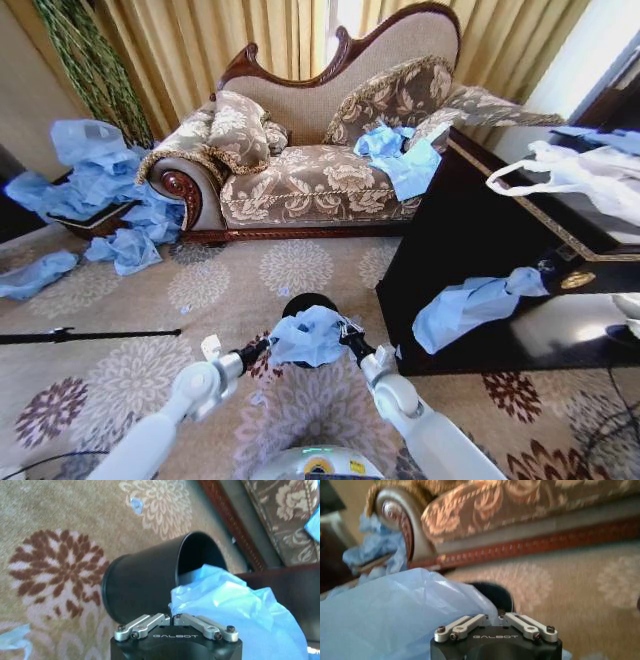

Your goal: Place a garbage bag over the trash bin.

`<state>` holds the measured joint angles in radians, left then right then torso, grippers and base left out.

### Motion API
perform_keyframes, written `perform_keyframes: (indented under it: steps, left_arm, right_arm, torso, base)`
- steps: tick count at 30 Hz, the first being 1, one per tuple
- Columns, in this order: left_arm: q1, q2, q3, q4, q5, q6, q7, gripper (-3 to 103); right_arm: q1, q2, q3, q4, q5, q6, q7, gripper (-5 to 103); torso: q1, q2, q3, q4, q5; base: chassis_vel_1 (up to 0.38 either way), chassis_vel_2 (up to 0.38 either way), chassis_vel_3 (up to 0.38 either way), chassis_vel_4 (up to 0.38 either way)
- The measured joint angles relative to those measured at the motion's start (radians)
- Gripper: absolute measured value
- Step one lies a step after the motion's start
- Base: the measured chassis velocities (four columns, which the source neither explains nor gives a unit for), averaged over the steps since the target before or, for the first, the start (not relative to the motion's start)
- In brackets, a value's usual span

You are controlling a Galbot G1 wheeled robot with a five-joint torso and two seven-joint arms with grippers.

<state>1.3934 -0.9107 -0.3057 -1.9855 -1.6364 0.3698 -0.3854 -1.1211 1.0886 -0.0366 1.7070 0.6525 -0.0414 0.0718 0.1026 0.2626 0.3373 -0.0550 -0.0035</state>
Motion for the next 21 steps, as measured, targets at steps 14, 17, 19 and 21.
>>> perform_keyframes:
  steps: [14,17,19,21]
  left_arm:
    - [-0.042,-0.121,0.039,0.096,0.127,-0.038,0.023,0]
    - [-0.039,-0.127,0.029,0.096,0.138,-0.041,0.026,0]
    - [-0.040,-0.132,0.023,0.100,0.143,-0.045,0.030,0]
    - [-0.041,-0.138,0.019,0.103,0.144,-0.047,0.030,0]
  right_arm:
    - [0.110,0.045,-0.003,-0.158,-0.088,0.044,0.014,0]
    - [0.135,0.048,-0.011,-0.172,-0.093,0.050,0.014,0]
    - [0.153,0.056,-0.020,-0.188,-0.098,0.060,0.013,0]
    - [0.167,0.065,-0.025,-0.206,-0.109,0.071,0.011,0]
  torso:
    - [0.000,0.000,0.000,-0.0001,0.0000]
    - [0.000,0.000,0.000,-0.0003,0.0001]
    - [0.000,0.000,0.000,-0.0002,0.0000]
    - [0.000,0.000,0.000,-0.0003,0.0001]
  base:
    - [0.000,0.000,0.000,0.000]
    - [0.000,0.000,0.000,0.000]
    - [0.000,0.000,0.000,0.000]
    - [0.000,0.000,0.000,0.000]
